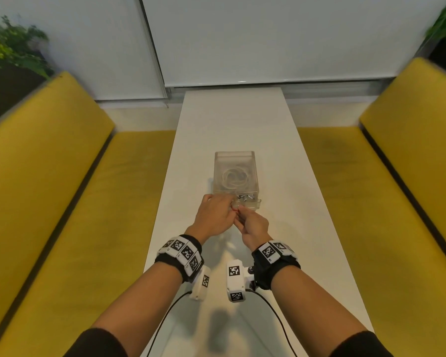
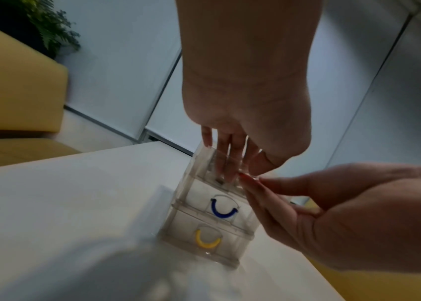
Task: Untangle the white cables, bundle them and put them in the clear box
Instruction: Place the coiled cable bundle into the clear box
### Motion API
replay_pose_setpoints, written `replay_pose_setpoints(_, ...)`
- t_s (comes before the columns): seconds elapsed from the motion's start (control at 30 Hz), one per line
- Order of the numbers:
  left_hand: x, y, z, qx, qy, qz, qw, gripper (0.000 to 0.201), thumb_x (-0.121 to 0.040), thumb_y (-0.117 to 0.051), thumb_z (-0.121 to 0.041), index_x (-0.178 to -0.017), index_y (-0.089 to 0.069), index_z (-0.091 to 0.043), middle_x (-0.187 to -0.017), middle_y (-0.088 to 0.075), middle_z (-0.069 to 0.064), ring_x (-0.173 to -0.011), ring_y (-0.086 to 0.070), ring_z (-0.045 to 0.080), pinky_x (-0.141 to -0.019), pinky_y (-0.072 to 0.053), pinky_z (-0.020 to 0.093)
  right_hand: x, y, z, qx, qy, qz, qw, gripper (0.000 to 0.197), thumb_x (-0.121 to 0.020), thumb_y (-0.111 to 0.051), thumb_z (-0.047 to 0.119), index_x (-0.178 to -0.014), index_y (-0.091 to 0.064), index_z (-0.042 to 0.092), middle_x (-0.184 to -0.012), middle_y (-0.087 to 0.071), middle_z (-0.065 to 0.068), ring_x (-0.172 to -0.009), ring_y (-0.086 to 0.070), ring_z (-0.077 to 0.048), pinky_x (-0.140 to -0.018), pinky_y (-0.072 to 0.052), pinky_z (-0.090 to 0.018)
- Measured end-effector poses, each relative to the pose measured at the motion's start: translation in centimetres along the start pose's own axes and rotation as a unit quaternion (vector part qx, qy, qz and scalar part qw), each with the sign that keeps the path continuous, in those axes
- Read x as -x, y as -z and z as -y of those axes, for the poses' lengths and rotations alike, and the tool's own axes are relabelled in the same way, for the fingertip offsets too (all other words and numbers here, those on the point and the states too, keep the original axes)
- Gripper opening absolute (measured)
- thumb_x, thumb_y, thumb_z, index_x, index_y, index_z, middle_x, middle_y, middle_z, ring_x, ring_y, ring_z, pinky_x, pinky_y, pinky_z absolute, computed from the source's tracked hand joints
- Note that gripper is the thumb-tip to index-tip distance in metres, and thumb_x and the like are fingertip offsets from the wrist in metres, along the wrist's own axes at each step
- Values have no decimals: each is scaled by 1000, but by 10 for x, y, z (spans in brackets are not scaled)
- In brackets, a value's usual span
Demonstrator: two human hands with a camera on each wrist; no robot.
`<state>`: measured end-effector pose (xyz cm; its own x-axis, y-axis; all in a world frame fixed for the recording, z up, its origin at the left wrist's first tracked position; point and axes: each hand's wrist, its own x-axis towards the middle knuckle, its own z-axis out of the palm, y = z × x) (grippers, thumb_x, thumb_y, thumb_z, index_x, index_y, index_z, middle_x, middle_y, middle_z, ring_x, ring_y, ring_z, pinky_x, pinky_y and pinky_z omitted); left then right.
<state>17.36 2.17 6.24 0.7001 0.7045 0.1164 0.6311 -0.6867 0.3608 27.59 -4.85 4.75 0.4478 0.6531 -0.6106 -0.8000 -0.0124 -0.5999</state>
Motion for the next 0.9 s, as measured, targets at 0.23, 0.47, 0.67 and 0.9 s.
replay_pose_setpoints(0.23, 12, -1, 12, -25, -39, -34, 998, 36, -87, -54, -19, -120, -67, -16, -118, -66, 1, -112, -52, 23, -90, -44, 39, -1, 0, -2, -6, -1, -3, 1000, 24, -92, -62, -3, -113, -63, -14, -96, -71, -25, -78, -72, -26, -60, -61, -27)
replay_pose_setpoints(0.47, 12, 1, 8, -54, -80, -39, 995, 37, -88, -50, -23, -122, -65, -18, -121, -65, 0, -113, -56, 22, -89, -44, 40, -1, 0, -1, -6, -3, -1, 1000, 16, -91, -63, -4, -106, -65, -11, -94, -70, -25, -81, -70, -27, -65, -63, -30)
replay_pose_setpoints(0.67, 10, -3, -1, -31, -75, -20, 997, 40, -92, -43, -27, -126, -63, -16, -126, -66, 2, -115, -59, 21, -107, -32, 39, -2, 0, -2, -3, 1, -8, 1000, 12, -90, -64, -4, -101, -67, -7, -87, -70, -19, -75, -69, -22, -59, -59, -26)
replay_pose_setpoints(0.9, 6, -5, -1, 73, -20, 9, 997, 43, -86, -54, -21, -128, -58, -12, -121, -55, 5, -112, -53, 23, -101, -38, 34, -5, -1, -4, -5, 9, -21, 1000, 11, -90, -64, -5, -100, -68, -7, -84, -71, -19, -65, -71, -20, -58, -59, -27)
